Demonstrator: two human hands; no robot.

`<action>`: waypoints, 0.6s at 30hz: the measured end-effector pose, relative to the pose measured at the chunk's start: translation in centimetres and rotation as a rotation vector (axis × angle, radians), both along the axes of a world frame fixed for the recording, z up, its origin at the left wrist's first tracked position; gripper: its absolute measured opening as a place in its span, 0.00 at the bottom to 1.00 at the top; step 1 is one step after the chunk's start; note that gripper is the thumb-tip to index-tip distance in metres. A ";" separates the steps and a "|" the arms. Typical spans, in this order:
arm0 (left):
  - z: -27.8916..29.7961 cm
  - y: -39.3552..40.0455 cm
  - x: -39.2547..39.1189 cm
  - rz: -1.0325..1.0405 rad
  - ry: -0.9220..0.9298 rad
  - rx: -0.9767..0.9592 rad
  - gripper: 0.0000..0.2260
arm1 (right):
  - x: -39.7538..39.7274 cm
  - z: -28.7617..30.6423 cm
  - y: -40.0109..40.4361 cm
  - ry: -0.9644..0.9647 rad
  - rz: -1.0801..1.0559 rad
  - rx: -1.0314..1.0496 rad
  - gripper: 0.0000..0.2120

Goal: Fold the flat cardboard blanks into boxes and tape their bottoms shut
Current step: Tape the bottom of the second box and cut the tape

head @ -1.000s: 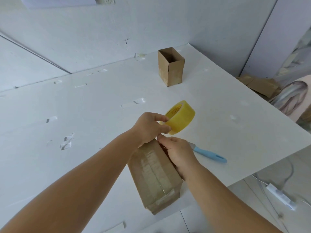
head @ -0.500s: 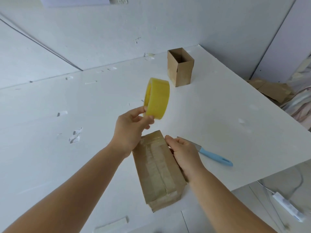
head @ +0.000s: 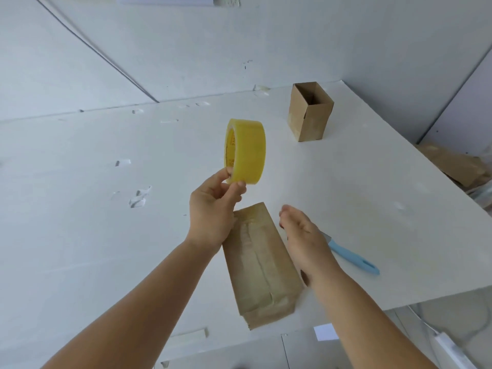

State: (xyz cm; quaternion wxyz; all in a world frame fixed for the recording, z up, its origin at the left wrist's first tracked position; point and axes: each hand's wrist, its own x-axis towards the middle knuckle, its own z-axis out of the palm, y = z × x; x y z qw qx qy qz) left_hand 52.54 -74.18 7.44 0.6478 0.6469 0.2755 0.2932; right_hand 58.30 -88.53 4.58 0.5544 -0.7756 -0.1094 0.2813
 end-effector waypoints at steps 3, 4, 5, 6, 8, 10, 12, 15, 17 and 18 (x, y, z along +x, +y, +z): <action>0.2 -0.1 -0.8 0.040 -0.060 -0.033 0.09 | -1.0 1.2 -0.1 -0.048 0.220 0.080 0.19; 0.1 -0.2 -1.2 0.050 -0.073 -0.053 0.08 | -1.2 1.2 -0.1 -0.028 0.266 0.080 0.21; -0.1 -0.4 -1.5 0.059 -0.079 -0.071 0.08 | -1.4 1.0 0.0 -0.008 0.302 0.072 0.23; -0.4 -0.6 -1.8 0.069 -0.078 -0.084 0.09 | -1.5 0.9 0.1 0.016 0.318 0.063 0.25; -0.9 -0.9 -2.0 0.094 -0.070 -0.098 0.09 | -1.3 0.6 0.3 0.109 0.302 0.105 0.24; -1.1 -0.9 -1.7 0.106 -0.078 -0.111 0.09 | -0.9 0.4 0.3 0.191 0.289 0.149 0.21; -0.7 -0.6 -1.1 0.091 -0.090 -0.106 0.07 | -0.3 0.6 0.7 0.197 0.288 0.136 0.18; 0.1 0.3 0.5 0.042 -0.102 -0.071 0.07 | 0.9 1.0 1.9 0.154 0.239 0.096 0.19; 0.6 1.1 1.9 0.023 -0.112 -0.052 0.08 | 1.8 1.7 2.9 0.119 0.203 0.070 0.22; 0.9 1.5 2.6 0.017 -0.116 -0.044 0.08 | 2.3 2.2 3.4 0.100 0.193 0.065 0.23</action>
